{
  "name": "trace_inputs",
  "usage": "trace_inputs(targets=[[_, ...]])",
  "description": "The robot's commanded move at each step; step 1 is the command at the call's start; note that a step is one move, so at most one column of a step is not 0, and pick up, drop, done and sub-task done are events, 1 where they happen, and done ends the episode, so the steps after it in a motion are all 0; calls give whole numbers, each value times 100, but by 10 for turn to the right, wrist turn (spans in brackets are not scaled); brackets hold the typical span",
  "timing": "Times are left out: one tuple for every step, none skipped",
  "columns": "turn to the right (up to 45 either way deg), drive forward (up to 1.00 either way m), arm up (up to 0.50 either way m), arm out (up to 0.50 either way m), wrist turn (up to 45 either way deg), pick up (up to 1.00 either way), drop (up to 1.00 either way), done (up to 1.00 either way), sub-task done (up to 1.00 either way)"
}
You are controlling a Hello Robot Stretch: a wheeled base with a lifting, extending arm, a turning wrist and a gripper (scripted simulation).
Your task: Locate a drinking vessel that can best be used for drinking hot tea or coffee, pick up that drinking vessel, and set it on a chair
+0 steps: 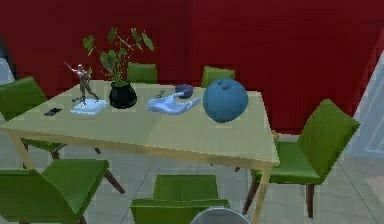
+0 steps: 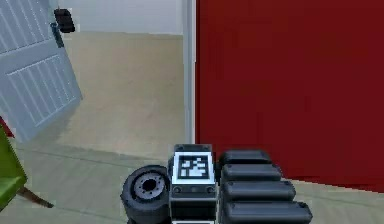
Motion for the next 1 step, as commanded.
trace_inputs(targets=[[60, 0, 0, 0, 0, 0, 0, 0, 0]])
